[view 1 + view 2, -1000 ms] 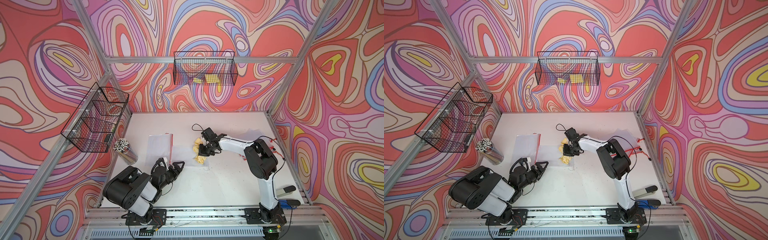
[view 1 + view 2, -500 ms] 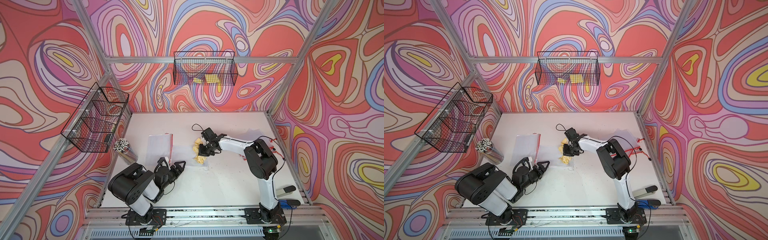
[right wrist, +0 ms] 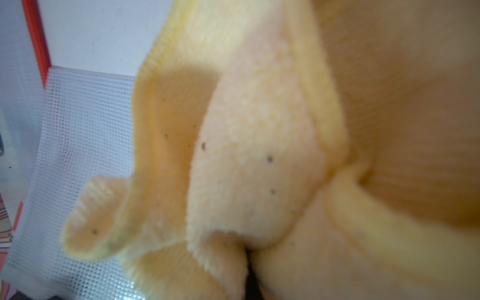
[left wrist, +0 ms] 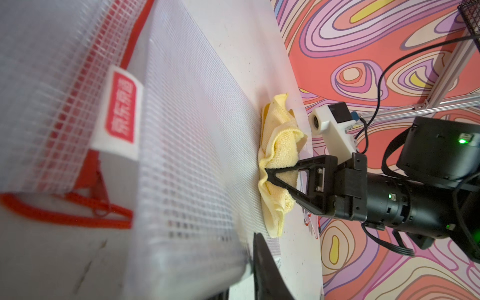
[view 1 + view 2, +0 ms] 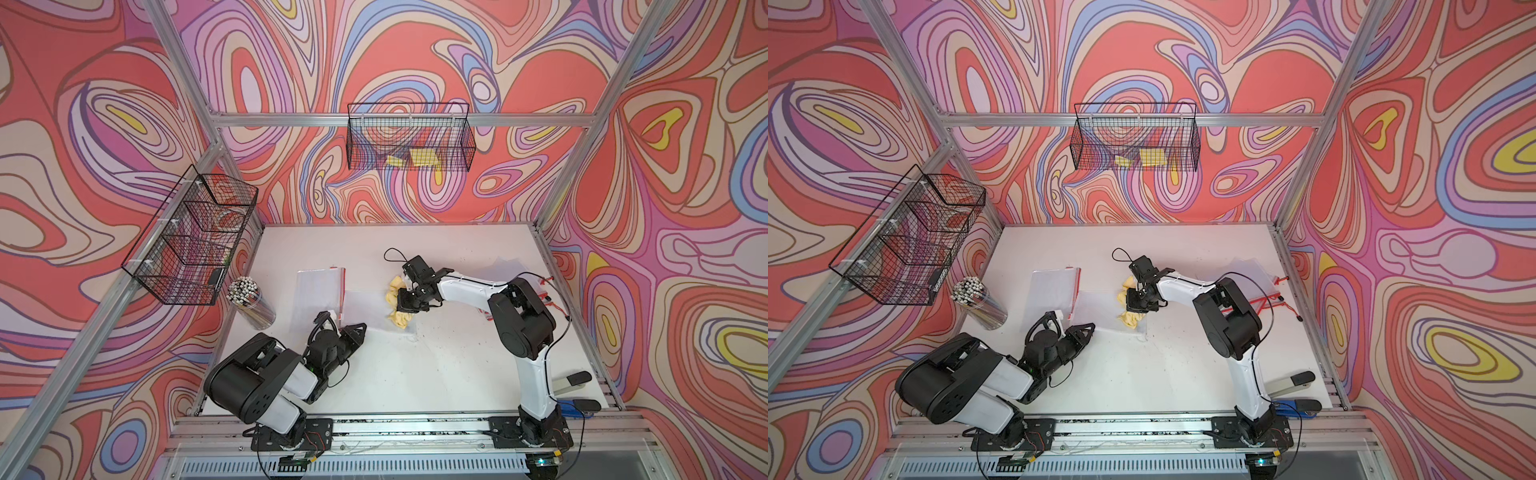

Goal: Wipe the document bag
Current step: Pick up the document bag from the center of the board, then wipe the dirt from the document bag.

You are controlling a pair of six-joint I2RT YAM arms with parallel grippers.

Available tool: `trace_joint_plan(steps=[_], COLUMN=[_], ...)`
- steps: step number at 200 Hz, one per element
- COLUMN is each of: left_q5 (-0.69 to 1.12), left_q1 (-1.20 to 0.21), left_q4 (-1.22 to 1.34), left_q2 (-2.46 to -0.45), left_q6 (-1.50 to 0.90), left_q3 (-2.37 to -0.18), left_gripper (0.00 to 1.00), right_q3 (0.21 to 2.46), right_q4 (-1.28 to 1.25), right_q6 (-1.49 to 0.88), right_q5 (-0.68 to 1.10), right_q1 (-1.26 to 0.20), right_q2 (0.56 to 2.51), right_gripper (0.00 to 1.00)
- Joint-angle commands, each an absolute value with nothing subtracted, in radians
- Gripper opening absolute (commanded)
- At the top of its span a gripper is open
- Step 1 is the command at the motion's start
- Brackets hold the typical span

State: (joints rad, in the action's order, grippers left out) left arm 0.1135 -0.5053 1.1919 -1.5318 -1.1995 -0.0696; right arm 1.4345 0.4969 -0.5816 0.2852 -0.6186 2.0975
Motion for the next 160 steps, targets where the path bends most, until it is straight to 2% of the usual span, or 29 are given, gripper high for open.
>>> trace_joint_plan(steps=[1,21,96,125,160], left_q5=[0.136,0.175,0.498,0.618,0.624], left_q1=[-0.508,-0.508,-0.508,-0.509,-0.508], left_q4=[1.150,1.106,0.649,0.434,0.348], left_q2=[-1.517,-1.521,-1.423,-1.426,-1.473], left_q6=[-1.171,-1.151,-0.873,-0.743,-0.721], left_q3=[-0.104,-0.133,-0.356,-0.445,-0.475], left_gripper=[0.08,0.00,0.00,0.00,0.00], right_q3=[1.362,1.342,1.373,1.382,1.365], right_q4=[0.632,0.634,0.750,0.716,0.630], right_q6=[-0.578,-0.584,-0.580,-0.597,-0.620], right_q5=[0.236,0.220,0.124,0.182,0.318], right_q1=[-0.647,-0.647,-0.627,-0.628,-0.636], right_q2=[2.225,2.184,1.867,1.802,1.821], right_gripper=[0.00,0.00,0.00,0.00,0.00])
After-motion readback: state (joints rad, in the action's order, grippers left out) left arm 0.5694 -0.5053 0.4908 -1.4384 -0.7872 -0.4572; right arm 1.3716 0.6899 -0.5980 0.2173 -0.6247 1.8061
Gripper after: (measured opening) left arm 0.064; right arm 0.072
